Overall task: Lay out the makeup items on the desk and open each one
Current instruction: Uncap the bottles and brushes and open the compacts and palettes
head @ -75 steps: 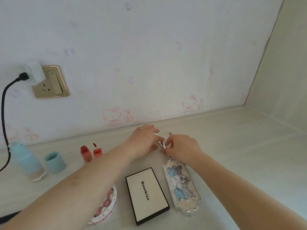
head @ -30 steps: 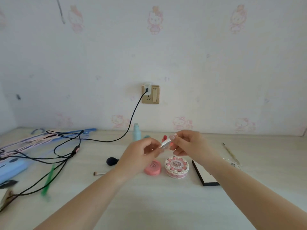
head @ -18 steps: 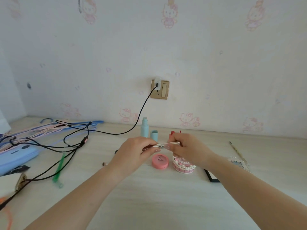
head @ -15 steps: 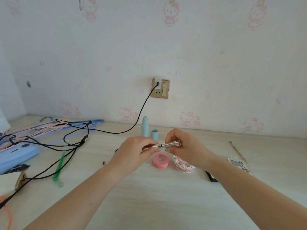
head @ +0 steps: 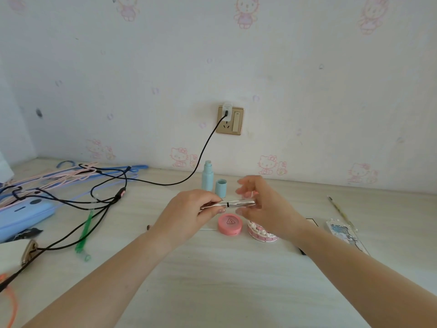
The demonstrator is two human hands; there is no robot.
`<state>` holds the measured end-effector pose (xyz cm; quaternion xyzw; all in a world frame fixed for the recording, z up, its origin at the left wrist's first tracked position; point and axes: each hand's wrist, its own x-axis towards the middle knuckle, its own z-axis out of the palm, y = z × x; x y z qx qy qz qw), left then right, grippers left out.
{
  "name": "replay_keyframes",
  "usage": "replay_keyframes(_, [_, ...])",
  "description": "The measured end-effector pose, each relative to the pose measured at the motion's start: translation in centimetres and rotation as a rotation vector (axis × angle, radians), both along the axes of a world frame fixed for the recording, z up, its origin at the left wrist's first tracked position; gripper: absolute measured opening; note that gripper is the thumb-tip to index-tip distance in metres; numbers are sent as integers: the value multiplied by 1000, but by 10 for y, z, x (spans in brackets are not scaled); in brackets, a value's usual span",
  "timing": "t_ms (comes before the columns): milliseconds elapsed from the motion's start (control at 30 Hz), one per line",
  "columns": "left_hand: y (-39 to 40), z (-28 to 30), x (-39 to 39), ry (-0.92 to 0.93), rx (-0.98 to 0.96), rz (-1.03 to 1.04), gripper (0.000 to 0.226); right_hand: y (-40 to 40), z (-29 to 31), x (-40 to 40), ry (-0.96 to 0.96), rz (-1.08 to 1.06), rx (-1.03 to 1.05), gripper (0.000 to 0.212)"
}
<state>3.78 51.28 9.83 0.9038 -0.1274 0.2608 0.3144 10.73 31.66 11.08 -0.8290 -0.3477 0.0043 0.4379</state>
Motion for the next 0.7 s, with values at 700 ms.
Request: replay_keyframes(700, [1,-7,-6,16,51,7,14,3,-6,-9,201,-22,-131,40])
